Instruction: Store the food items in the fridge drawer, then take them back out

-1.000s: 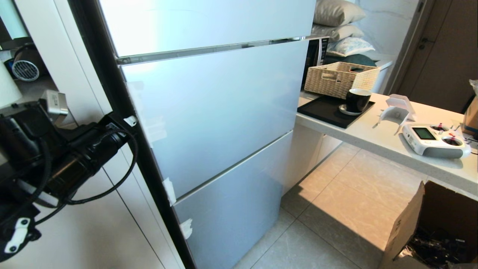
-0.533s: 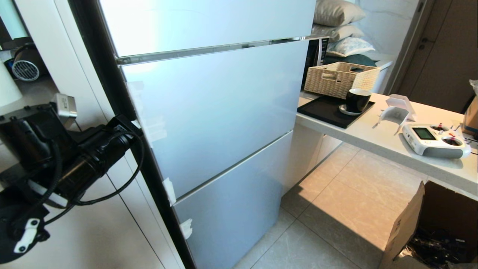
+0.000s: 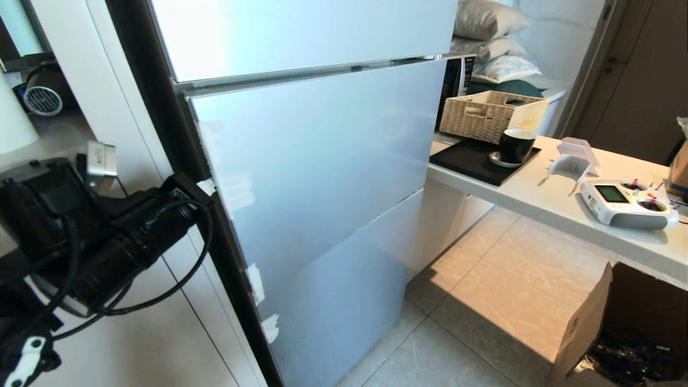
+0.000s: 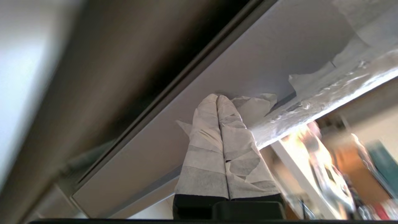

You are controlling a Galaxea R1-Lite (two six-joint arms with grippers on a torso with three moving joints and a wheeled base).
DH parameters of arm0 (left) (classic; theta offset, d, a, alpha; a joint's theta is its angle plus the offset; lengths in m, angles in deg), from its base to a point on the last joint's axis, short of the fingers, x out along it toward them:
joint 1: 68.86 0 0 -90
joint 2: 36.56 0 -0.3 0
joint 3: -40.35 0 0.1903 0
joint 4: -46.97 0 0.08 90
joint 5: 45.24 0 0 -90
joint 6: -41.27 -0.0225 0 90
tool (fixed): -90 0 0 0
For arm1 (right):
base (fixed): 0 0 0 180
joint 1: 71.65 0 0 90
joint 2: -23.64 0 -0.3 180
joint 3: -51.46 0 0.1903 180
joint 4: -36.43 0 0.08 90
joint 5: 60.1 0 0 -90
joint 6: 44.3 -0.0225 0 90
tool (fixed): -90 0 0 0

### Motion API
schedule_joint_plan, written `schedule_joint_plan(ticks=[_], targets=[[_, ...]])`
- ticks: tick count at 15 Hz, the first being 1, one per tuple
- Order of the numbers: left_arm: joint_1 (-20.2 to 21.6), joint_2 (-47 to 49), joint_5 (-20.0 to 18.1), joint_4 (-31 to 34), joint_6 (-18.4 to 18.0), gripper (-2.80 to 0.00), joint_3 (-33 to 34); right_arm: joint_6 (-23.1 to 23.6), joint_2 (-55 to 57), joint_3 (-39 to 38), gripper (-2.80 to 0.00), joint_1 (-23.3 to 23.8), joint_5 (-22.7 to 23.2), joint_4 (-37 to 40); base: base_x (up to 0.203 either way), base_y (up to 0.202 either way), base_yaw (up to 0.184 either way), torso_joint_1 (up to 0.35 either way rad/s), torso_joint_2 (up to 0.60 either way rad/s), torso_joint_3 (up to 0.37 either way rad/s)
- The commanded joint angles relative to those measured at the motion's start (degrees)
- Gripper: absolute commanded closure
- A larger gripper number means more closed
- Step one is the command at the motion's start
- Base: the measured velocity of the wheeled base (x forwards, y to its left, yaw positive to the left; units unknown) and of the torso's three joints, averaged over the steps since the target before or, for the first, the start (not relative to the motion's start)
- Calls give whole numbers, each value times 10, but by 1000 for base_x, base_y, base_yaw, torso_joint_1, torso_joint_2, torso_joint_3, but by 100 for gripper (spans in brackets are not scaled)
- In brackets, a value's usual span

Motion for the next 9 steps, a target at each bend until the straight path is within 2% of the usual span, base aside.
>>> schedule_joint_plan(ticks=[1,4,9], targets=[[-7,-2,-5,-8,3,0,7,0,1,0,0,0,0,0,0,0,0,0,0,0],[-19,-2,-11,-8,3,0,18,0,1,0,0,0,0,0,0,0,0,0,0,0],[-44,-11,-62,-8,6,0,29,0,1,0,0,0,0,0,0,0,0,0,0,0]])
